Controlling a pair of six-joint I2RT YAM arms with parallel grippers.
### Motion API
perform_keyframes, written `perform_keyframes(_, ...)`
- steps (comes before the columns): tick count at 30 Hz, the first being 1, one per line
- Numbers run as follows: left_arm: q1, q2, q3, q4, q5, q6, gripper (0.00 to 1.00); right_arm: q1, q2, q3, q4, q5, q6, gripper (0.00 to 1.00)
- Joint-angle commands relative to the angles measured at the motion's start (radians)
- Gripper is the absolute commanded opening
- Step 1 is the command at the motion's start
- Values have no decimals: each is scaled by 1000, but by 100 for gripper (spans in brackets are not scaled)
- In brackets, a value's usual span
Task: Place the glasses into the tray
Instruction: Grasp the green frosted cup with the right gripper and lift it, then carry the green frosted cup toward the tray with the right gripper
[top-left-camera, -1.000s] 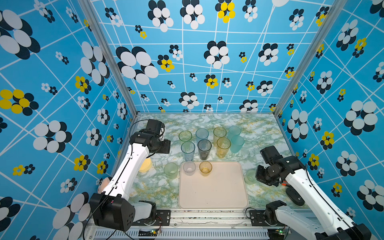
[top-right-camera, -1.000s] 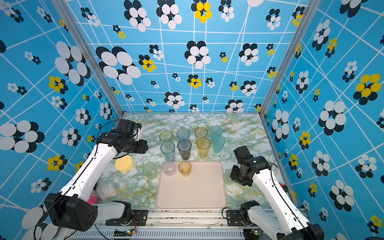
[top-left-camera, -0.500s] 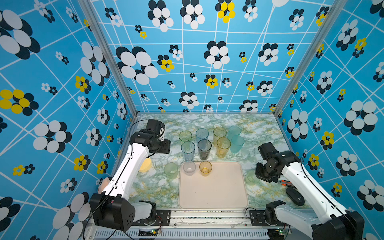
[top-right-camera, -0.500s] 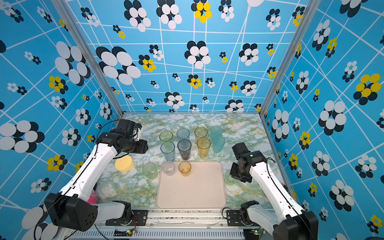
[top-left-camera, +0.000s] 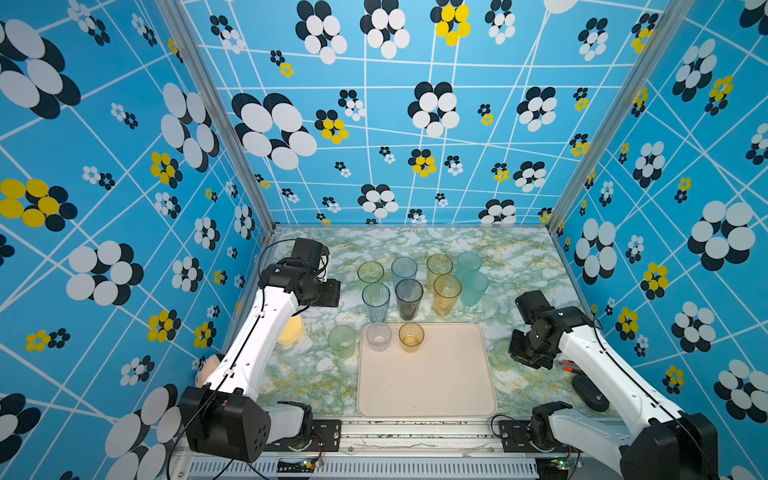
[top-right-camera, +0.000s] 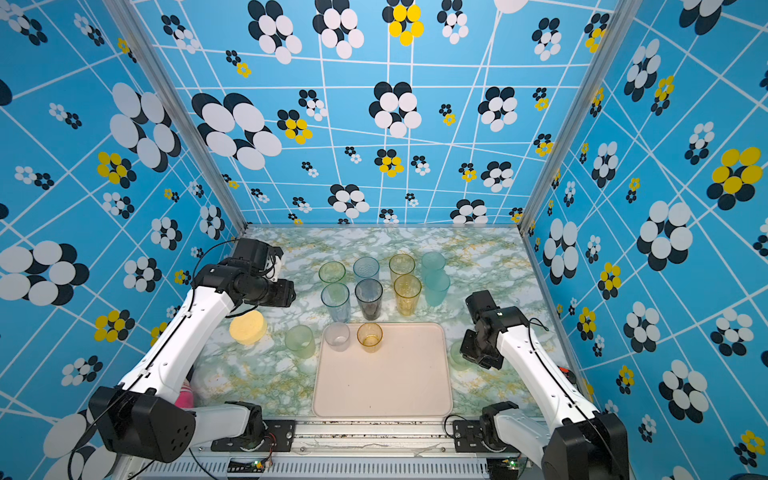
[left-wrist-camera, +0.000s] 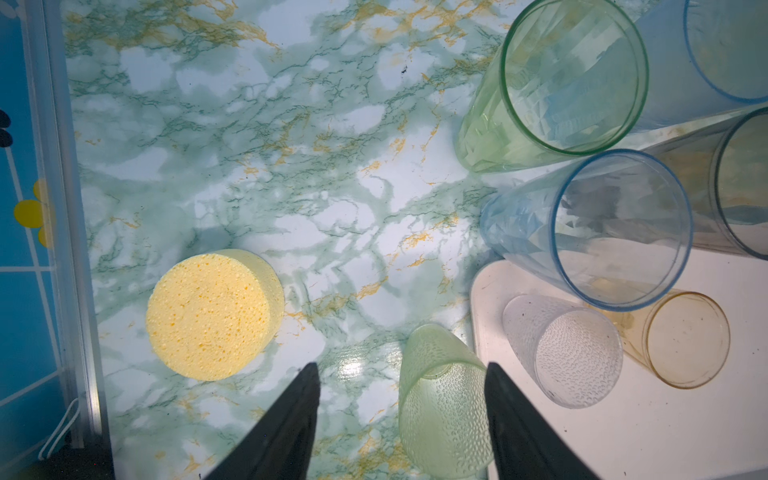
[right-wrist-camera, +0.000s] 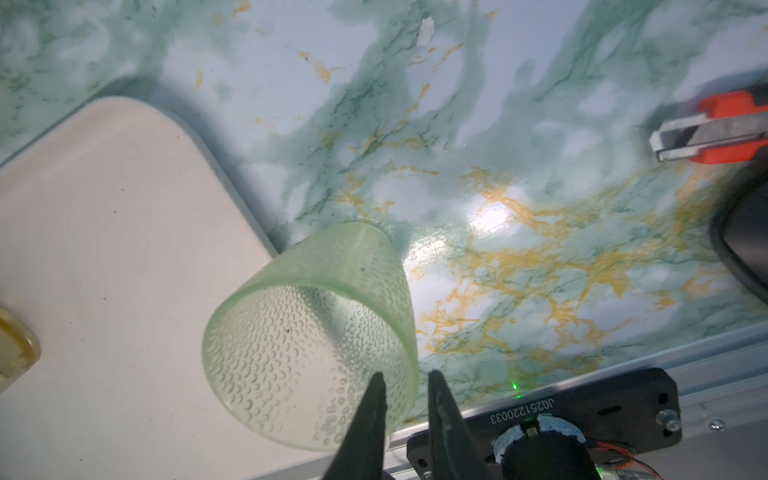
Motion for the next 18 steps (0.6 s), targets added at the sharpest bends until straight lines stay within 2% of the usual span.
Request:
perform_keyframes(1, 9, 2, 32, -26, -8, 11, 65, -8, 19, -17, 27, -18, -10, 19)
perform_keyframes(11, 14, -10, 25, -39, -16, 9, 64, -8, 35, 67, -9, 17, -57, 1)
perform_keyframes(14, 14, -24, 21, -46, -19, 4, 64, 4, 37, 147, -51, 27, -84, 0)
perform_keyframes(18, 14, -47, 6, -58, -25, -7, 65, 72, 69, 267, -116, 63, -100, 0)
